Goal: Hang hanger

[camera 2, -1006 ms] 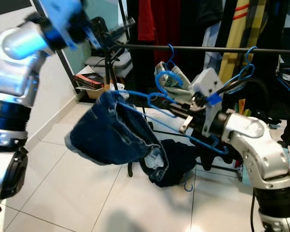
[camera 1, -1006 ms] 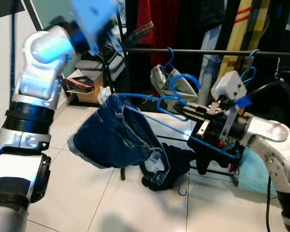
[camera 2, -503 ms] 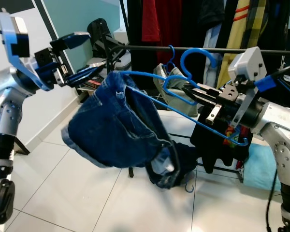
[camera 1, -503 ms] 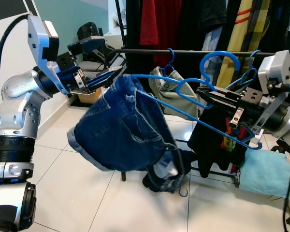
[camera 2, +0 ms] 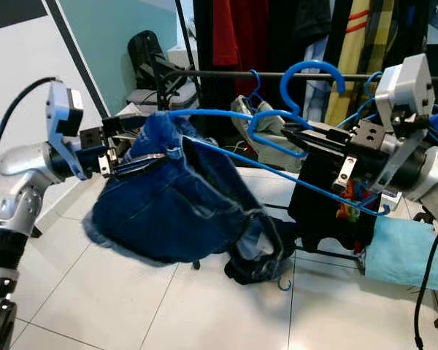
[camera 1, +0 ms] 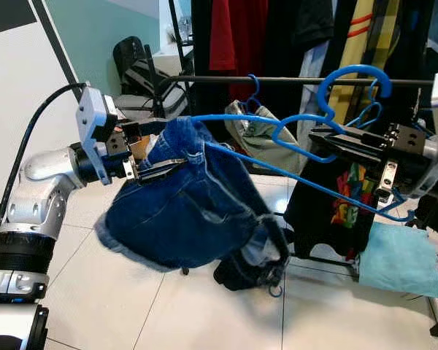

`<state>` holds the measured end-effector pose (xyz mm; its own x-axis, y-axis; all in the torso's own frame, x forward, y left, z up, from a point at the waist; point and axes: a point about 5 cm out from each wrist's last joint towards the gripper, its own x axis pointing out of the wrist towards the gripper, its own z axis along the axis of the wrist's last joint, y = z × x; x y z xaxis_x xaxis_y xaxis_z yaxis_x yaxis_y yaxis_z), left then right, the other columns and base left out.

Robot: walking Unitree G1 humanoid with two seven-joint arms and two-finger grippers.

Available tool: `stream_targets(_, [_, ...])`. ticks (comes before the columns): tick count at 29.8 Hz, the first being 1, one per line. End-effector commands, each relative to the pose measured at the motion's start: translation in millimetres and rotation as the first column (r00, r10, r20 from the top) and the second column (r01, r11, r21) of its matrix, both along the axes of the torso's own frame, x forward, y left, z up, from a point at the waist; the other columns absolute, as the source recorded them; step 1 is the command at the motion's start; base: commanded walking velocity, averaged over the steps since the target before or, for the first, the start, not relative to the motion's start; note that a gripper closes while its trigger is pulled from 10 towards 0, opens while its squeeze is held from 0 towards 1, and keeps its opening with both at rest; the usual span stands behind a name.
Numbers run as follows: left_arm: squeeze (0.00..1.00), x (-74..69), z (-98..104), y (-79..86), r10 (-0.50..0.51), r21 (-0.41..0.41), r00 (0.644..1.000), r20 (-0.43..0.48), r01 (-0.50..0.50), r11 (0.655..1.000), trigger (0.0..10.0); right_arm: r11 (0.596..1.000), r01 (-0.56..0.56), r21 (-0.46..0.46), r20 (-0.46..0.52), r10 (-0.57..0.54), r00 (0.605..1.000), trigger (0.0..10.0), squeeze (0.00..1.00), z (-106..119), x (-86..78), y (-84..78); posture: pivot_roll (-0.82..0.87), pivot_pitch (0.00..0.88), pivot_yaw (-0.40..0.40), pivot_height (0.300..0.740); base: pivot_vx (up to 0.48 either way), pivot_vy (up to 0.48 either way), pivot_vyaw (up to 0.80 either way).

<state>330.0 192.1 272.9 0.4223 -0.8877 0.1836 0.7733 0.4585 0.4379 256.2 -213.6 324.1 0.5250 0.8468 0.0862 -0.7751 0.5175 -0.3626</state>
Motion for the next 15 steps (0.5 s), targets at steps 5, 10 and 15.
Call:
stream_targets(5, [0.00, 2.2, -10.5, 5.7, 0.042, 0.011, 0.998, -0.052, -0.042, 0.999, 9.9, 0.998, -0.063, 0.026, 0.070, 0.061, 0.996, 0.0, 0.00, 16.5, -11.0, 3.6, -0.15, 0.000, 0.110, 0.740, 0.000, 0.000, 0.00])
stream_targets(10, [0.00, -1.2, -22.9, 7.0, 0.033, 0.037, 0.994, -0.108, -0.029, 0.999, 0.0, 0.998, -0.060, 0.032, 0.065, 0.058, 0.996, 0.0, 0.00, 17.2, -11.0, 2.4, -0.15, 0.000, 0.109, 0.740, 0.000, 0.000, 0.00])
stream_targets(15, [0.00, -2.4, -32.1, 9.1, 0.039, 0.057, 0.990, -0.139, -0.031, 0.998, 0.0, 0.999, -0.041, 0.034, 0.051, 0.039, 0.998, 0.0, 0.00, 14.3, -8.9, 0.1, -0.15, 0.000, 0.107, 0.740, 0.000, 0.000, 0.00])
